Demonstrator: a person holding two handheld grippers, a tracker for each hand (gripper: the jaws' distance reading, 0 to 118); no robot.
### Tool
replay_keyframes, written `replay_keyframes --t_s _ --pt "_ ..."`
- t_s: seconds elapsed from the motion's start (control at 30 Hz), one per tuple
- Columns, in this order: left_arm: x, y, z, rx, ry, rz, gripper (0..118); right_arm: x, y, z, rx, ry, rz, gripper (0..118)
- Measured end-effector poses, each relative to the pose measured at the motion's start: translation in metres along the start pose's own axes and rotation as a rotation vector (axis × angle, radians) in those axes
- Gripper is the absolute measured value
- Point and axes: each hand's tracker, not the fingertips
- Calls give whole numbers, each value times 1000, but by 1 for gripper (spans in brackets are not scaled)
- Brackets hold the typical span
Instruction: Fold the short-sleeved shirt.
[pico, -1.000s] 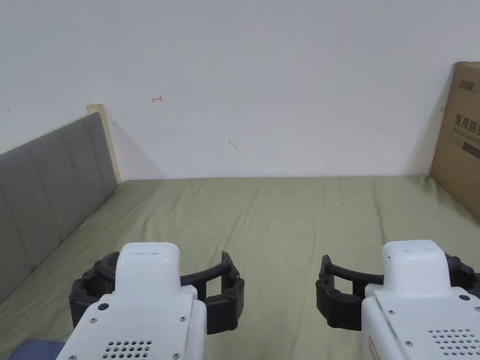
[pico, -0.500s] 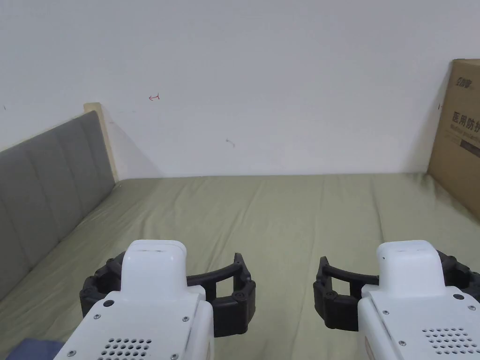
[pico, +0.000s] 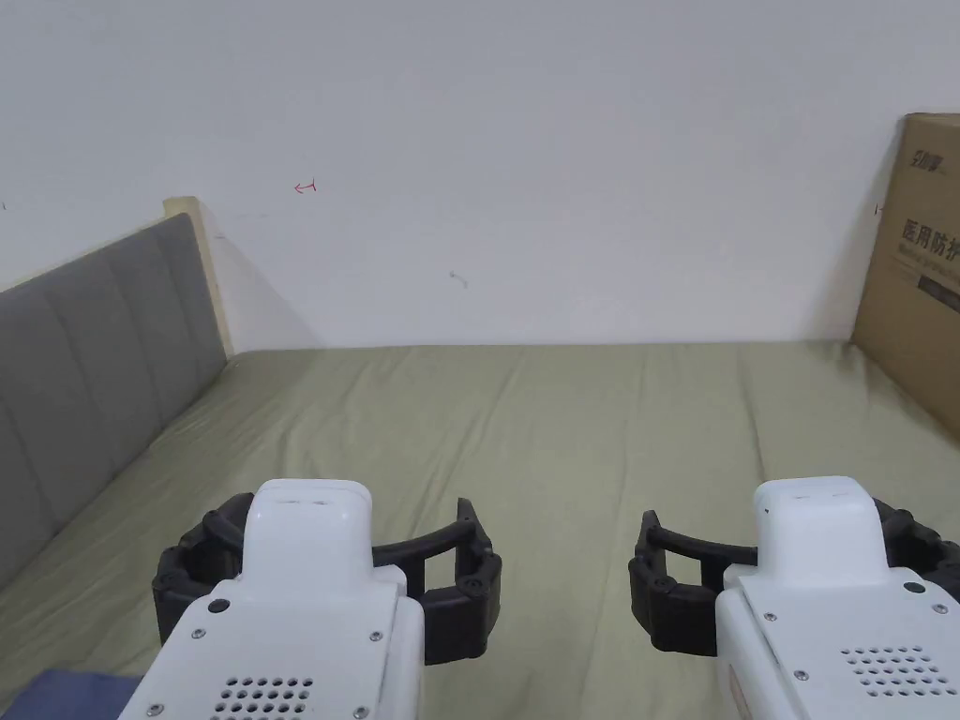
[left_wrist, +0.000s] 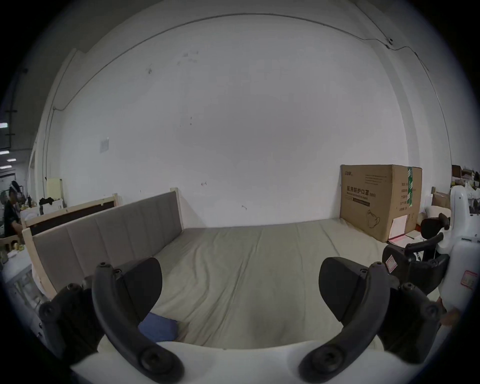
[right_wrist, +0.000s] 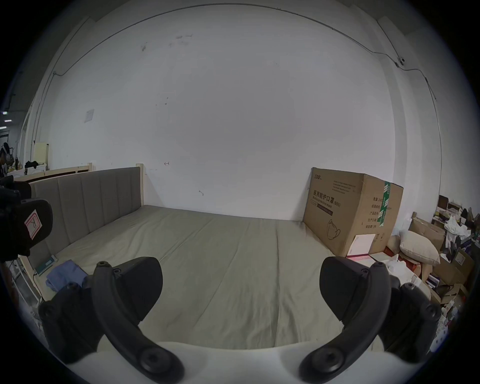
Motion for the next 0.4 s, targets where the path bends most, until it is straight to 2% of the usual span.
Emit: replay_keyframes --t_s 0.3,0.4 --pt "-5 0 -1 -12 -52 33 118 0 2 0 9 -1 -2 118" --pt "-4 0 -2 -21 -26 30 118 0 2 0 9 -5 5 118"
